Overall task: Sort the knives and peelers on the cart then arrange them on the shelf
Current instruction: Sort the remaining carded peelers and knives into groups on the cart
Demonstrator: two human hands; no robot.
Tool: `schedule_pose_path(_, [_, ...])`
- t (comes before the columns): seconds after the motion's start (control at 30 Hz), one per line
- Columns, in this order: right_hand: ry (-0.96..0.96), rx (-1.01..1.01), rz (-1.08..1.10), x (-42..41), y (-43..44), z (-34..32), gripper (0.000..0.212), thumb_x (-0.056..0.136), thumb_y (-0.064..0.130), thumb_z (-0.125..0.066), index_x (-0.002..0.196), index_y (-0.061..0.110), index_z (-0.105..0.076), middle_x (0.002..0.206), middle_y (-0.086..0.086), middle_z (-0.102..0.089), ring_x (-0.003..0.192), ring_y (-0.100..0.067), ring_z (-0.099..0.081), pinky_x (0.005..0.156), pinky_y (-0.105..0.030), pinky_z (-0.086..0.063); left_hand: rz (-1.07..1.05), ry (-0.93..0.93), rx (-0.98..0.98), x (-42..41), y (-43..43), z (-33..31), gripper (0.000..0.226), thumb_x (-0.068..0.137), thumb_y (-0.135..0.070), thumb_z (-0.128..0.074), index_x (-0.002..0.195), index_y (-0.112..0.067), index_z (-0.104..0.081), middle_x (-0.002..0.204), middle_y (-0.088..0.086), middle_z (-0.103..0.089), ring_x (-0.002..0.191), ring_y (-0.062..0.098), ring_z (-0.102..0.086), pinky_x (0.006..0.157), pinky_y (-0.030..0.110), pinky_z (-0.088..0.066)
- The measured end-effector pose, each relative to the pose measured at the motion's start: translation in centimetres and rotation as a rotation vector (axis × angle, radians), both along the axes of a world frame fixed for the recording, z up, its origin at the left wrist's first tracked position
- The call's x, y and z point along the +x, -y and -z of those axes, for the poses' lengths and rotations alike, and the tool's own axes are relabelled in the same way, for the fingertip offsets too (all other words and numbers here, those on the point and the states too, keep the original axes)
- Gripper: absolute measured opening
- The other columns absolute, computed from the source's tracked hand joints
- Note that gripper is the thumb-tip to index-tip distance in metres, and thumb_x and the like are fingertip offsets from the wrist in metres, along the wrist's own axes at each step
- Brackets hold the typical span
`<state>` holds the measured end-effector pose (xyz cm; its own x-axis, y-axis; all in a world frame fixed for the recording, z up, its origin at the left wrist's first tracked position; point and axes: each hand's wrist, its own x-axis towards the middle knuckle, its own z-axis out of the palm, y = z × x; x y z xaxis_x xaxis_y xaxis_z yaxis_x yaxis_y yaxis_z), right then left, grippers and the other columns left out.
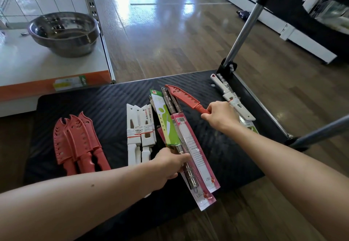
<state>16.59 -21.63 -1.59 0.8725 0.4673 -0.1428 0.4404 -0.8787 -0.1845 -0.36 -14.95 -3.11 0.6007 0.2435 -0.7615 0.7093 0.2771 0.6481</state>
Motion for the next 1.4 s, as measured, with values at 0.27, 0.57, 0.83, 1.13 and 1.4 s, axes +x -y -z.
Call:
schedule_pose_path(0.27, [-0.03,0.119,0.108,1.1,0.3,-0.5,0.029,0.087,0.035,-0.061,0.103,0.012,-0.067,0.107,-0.011,-0.066,0.103,-0.03,-0.06,0.074,-0.03,-0.041,0.032,0.073,0.202,0.9,-3.5,-1.0,0.019,0.087,-0.015,-0.063,0.104,-0.01,-0.056,0.09,0.002,-0.063,0.077,0.012,-0.059,0.058,0.018,-0.046])
schedule_pose_path(0.57, [-0.039,0.201,0.277,2.8,2.8,-1.2,0.031,0.085,0.033,-0.062,0.101,0.007,-0.07,0.112,-0.017,-0.066,0.106,-0.035,-0.059,0.085,-0.032,-0.046,0.233,0.156,0.986,4.7,-12.1,-3.7,0.02,0.084,-0.026,-0.068,0.104,-0.021,-0.066,0.106,0.006,-0.071,0.092,0.022,-0.066,0.079,0.032,-0.054])
schedule_pose_path(0.83, [-0.079,0.165,0.365,3.5,5.1,-0.7,0.038,0.083,0.038,-0.064,0.106,0.009,-0.068,0.111,-0.016,-0.067,0.104,-0.034,-0.061,0.081,-0.03,-0.046,0.599,0.246,1.739,6.4,-15.4,-4.7,0.026,0.092,-0.011,-0.05,0.115,-0.015,-0.06,0.113,0.009,-0.065,0.101,0.035,-0.055,0.079,0.04,-0.046])
schedule_pose_path(1.13, [-0.123,0.14,0.297,2.5,4.7,-0.5,0.028,0.084,0.034,-0.064,0.097,0.01,-0.07,0.107,-0.014,-0.068,0.102,-0.032,-0.062,0.084,-0.031,-0.046,0.922,0.381,1.96,7.7,-14.6,-3.6,0.039,0.085,0.001,-0.056,0.12,-0.017,-0.056,0.11,0.002,-0.064,0.104,0.028,-0.054,0.074,0.039,-0.055])
schedule_pose_path(1.4, [-0.141,0.156,0.275,2.2,4.5,-0.1,0.026,0.085,0.035,-0.064,0.093,0.011,-0.07,0.102,-0.011,-0.068,0.091,-0.029,-0.063,0.079,-0.031,-0.048,0.892,0.524,1.902,9.8,-13.4,-2.7,0.041,0.084,0.008,-0.053,0.118,-0.016,-0.057,0.112,0.003,-0.063,0.104,0.028,-0.052,0.076,0.038,-0.054])
